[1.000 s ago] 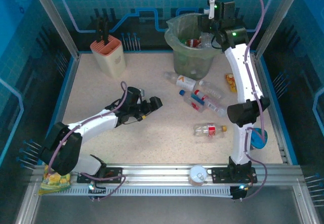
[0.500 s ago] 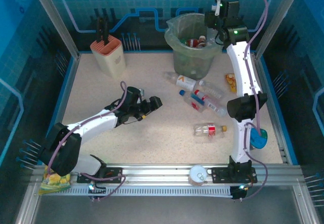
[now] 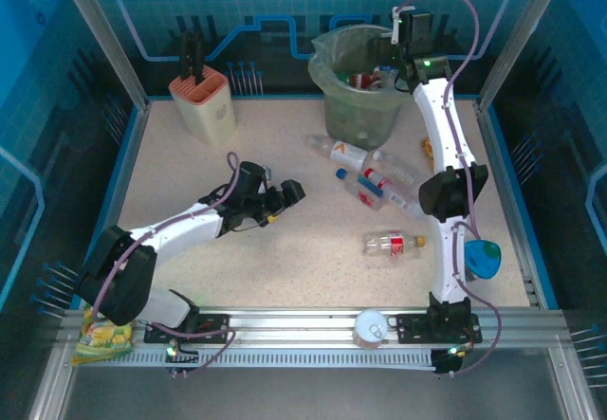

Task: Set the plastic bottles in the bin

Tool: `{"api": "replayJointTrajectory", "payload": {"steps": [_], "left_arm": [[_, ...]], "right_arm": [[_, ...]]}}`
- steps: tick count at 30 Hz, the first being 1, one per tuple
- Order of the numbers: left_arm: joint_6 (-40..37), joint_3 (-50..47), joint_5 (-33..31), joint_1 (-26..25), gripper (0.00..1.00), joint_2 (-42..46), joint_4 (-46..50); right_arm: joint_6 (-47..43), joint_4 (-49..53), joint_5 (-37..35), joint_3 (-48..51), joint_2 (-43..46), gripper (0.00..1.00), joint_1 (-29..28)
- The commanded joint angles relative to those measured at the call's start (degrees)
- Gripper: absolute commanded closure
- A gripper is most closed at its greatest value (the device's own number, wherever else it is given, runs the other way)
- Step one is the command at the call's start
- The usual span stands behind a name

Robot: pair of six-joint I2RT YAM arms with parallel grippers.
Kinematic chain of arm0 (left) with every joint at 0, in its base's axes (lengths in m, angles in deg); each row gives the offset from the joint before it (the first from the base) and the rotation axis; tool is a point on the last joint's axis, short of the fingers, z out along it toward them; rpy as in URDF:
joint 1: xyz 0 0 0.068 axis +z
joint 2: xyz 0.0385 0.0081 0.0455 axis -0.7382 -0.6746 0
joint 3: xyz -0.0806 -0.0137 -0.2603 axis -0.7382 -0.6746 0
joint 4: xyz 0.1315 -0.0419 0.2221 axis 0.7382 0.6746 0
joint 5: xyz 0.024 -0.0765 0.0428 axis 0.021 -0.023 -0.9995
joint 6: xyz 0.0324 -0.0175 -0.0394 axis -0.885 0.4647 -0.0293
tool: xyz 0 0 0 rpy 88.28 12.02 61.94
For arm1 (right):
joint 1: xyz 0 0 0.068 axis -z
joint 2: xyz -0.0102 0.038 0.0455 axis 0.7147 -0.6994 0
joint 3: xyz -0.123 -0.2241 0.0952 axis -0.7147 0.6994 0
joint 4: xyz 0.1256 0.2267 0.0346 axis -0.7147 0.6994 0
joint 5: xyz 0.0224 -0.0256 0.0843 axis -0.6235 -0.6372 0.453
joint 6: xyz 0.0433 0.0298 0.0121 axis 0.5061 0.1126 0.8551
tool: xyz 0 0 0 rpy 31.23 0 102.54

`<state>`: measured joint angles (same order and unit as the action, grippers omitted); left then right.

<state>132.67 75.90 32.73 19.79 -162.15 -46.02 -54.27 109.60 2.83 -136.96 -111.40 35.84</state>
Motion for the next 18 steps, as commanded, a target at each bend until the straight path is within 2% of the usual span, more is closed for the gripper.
{"api": "replayJointTrajectory", "payload": {"steps": [1,10,18], "left_arm": [[0.3,1.1,1.0,0.2,0.03,-0.9,-0.6],[0.5,0.8,1.4,0.2,0.03,-1.7,-1.6],[0.3,-0.2,1.7,0.2,0.03,-2.4,-3.0]], "right_arm": [[-1.6,0.5,1.4,-2.1,2.3,0.02,0.0],[-4.8,3.1,6.0,-0.4,9.8,0.0,-0.8],[-9.5,7.1,6.3,14.5,24.0,0.0,-2.6]]}}
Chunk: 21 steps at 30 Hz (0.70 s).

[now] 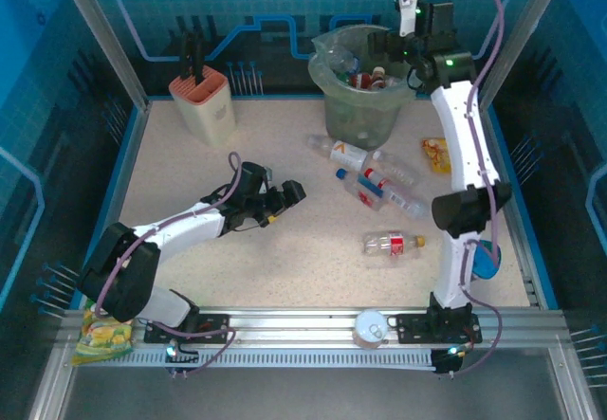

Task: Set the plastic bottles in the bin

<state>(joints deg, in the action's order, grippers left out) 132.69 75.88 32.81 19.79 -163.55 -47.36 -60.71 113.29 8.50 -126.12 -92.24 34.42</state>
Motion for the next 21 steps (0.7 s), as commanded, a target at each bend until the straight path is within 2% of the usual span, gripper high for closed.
{"api": "replayJointTrajectory", "payload": {"steps": [1,4,9,14,17,21], "left_arm": [[0.3,-0.1,1.7,0.2,0.03,-1.3,-1.9],[-0.2,0.3,2.3,0.2,0.03,-2.2,-2.2],[-0.9,1.4,3.5,0.2,0.02,-4.2,-2.7],[-0.9,2.3,4.0,0.4,0.02,-5.9,-3.0],[-1.0,2.4,3.8,0.7,0.03,-6.0,-3.4],[-1.7,2.8,4.8,1.2,0.03,-6.5,-3.4]], "right_arm": [[-3.4,4.4,0.5,5.7,6.4,0.0,-1.4],[-2.5,8.9,1.6,10.9,11.1,0.0,-1.2],[3.0,23.4,3.6,15.0,14.5,0.0,-0.9],[16.0,31.8,-0.6,29.8,19.1,0.0,-0.8],[22.8,32.2,-1.3,40.6,21.6,0.0,1.0],[22.0,27.1,0.0,52.6,22.1,0.0,3.8]]}}
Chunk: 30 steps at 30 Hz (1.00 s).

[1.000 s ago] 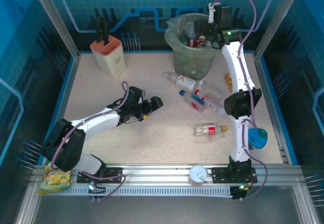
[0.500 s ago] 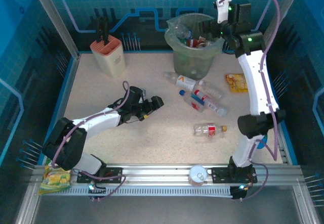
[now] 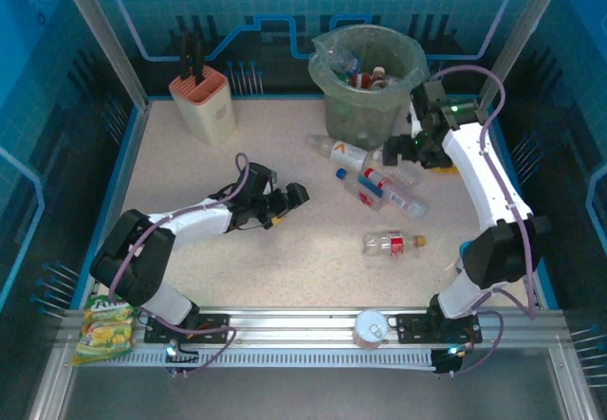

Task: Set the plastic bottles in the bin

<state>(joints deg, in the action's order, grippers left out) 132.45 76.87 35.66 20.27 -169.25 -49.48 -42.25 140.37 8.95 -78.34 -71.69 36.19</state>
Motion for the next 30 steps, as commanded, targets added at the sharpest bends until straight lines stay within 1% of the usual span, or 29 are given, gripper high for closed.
{"api": "replayJointTrajectory", "payload": {"steps": [1,5,8,14,19,25,30], "left_arm": [[-1.5,1.8,2.2,0.9,0.03,-0.8,-1.2],[-1.7,1.0,2.1,1.0,0.03,-0.6,-1.4],[-1.2,0.3,2.0,1.0,0.03,-0.5,-2.0],[-1.4,-0.5,1.6,1.1,0.03,0.7,-1.8],[-2.0,-0.5,0.8,1.3,0.03,1.9,-0.5],[-2.0,-0.1,0.6,1.3,0.03,1.8,-0.1],[-1.8,0.0,0.6,1.3,0.03,1.7,0.1]], "right_arm": [[2.3,-1.1,-0.9,6.6,1.0,0.0,2.4],[-3.9,-7.3,-2.0,12.2,-2.8,0.0,2.8],[-7.2,-10.5,-1.5,12.5,-7.0,0.0,2.6],[-11.3,-15.4,-2.7,11.6,-14.1,0.04,2.8],[-12.6,-18.5,-0.2,12.4,-17.7,0.08,3.2],[-11.6,-21.4,5.4,14.2,-18.9,0.16,3.2],[-11.3,-21.7,6.3,15.4,-18.9,0.25,3.1]]}}
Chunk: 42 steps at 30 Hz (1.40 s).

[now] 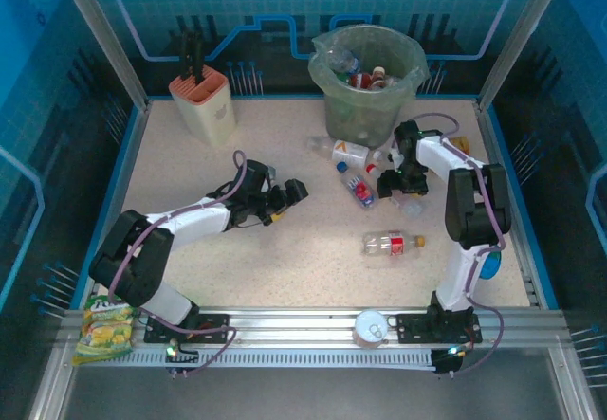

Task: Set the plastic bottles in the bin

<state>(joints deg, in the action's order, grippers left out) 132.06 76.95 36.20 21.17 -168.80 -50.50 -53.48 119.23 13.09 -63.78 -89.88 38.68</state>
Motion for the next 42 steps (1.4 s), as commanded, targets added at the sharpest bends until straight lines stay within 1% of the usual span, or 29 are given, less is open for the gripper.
{"api": "replayJointTrajectory", "payload": {"steps": [1,3,4,9,13,16,17,21,27,30,32,36,39,42], "left_arm": [[-1.4,-0.1,0.0,0.4,0.03,1.3,1.1],[-1.4,-0.1,0.0,0.4,0.03,1.3,1.2],[-1.4,-0.1,0.0,0.4,0.03,1.3,1.2],[-1.2,0.0,0.1,0.5,0.03,1.3,1.1],[-1.4,0.3,0.2,0.5,0.03,1.4,1.3],[-1.8,0.4,0.0,0.5,0.03,1.5,1.6],[-1.9,0.5,-0.1,0.6,0.03,1.4,1.6],[-2.1,1.1,0.1,0.6,0.03,1.0,2.0],[-1.9,1.6,-0.1,0.6,0.03,0.5,1.8],[-1.8,1.9,0.1,0.6,0.03,-0.1,1.9],[-1.7,2.2,0.1,0.6,0.03,-0.4,1.9],[-1.3,2.7,0.1,0.6,0.03,-1.1,1.5],[-0.5,2.9,0.5,0.6,0.03,-1.4,0.5],[0.2,2.9,1.3,0.6,0.03,-1.2,0.2]], "right_arm": [[0.0,-0.6,2.3,1.1,-0.4,0.29,0.7],[0.0,-0.4,3.0,1.3,0.3,0.37,0.6],[0.1,-0.2,3.3,1.5,0.9,0.38,0.5],[0.3,2.9,4.5,1.4,3.7,0.38,-0.7],[0.4,6.5,4.2,0.1,6.2,0.4,-2.4],[0.2,8.7,3.9,-0.7,8.6,0.45,-3.7],[0.1,9.7,3.6,-1.3,9.4,0.47,-4.1],[-0.6,14.9,2.3,-5.8,12.3,0.48,-5.8],[-1.3,22.4,4.2,-14.9,17.0,0.48,-7.7],[-1.5,25.4,5.1,-21.3,18.6,0.48,-7.9],[-2.1,27.5,6.0,-27.3,18.6,0.48,-7.7],[-2.7,30.4,7.1,-42.2,14.4,0.48,-6.0],[-3.1,32.1,7.9,-59.0,6.3,0.48,-4.1],[-2.1,35.0,9.0,-80.1,-5.1,0.49,-2.0]]}}
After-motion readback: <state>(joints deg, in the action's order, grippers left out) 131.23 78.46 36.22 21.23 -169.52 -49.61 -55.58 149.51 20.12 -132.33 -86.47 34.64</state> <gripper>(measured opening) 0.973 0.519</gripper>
